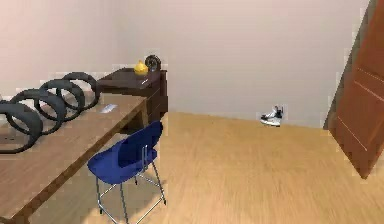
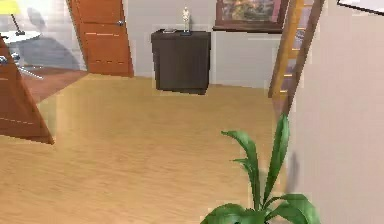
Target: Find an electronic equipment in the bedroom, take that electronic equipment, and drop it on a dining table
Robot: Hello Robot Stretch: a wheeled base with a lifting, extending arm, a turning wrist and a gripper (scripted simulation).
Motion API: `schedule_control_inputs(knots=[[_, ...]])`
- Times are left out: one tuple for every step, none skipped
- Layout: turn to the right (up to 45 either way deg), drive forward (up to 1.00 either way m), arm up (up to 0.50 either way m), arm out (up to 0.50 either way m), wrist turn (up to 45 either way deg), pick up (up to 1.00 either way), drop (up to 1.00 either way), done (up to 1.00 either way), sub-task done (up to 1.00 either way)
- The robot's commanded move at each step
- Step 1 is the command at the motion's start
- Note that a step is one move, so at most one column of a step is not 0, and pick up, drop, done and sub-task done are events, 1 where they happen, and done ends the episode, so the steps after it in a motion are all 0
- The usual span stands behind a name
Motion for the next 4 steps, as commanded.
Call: schedule_control_inputs(knots=[[-36.0,0.00,0.00,0.00,0.0,0.00,0.00,0.00,0.00],[0.0,0.05,0.00,0.00,0.0,0.00,0.00,0.00,0.00],[-45.0,0.00,0.00,0.00,0.0,0.00,0.00,0.00,0.00],[-30.0,0.00,0.00,0.00,0.0,0.00,0.00,0.00,0.00]])
